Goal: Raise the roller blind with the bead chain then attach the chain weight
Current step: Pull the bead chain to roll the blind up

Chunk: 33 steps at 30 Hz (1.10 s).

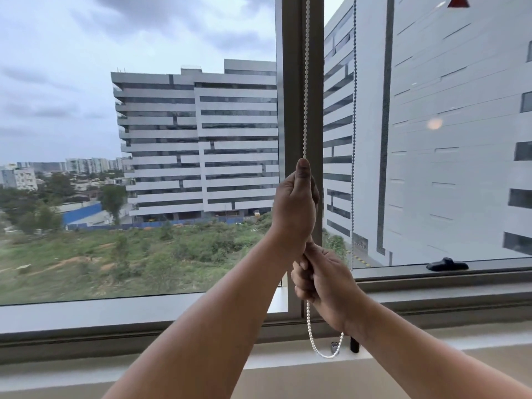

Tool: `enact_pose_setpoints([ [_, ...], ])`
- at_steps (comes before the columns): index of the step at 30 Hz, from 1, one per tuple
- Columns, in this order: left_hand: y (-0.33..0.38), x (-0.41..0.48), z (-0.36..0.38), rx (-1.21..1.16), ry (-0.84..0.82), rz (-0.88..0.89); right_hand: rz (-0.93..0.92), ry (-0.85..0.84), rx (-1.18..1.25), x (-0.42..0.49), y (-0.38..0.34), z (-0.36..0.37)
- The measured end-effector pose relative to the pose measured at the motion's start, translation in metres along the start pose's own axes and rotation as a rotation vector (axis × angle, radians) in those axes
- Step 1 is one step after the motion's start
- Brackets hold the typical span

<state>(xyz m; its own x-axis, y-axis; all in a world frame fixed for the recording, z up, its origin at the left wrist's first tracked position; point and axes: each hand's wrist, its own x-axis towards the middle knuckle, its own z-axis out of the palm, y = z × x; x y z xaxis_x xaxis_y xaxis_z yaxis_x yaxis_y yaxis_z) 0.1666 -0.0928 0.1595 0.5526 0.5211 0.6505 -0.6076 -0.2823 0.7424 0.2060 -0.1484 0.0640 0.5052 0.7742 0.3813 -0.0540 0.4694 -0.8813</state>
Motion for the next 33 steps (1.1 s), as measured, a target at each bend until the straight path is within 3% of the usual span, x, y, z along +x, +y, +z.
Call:
enact_pose_setpoints([
  [5,-0.040,-0.027,-0.022,0.064,-0.040,-0.151,-0.004,0.029,-0.181,-0.010,0.036,-0.017],
  [10,-0.085,-0.064,-0.045,0.040,-0.045,-0.230,-0.092,0.086,-0.746,-0.028,0.074,-0.038],
  [15,-0.123,-0.113,-0.056,0.074,-0.061,-0.284,-0.013,0.112,-1.037,-0.052,0.099,-0.047],
  [25,-0.171,-0.178,-0.083,0.128,-0.074,-0.372,0.047,0.167,-1.156,-0.091,0.138,-0.051],
  [33,-0.173,-0.199,-0.090,0.050,-0.011,-0.418,0.009,0.249,-0.948,-0.108,0.156,-0.040],
])
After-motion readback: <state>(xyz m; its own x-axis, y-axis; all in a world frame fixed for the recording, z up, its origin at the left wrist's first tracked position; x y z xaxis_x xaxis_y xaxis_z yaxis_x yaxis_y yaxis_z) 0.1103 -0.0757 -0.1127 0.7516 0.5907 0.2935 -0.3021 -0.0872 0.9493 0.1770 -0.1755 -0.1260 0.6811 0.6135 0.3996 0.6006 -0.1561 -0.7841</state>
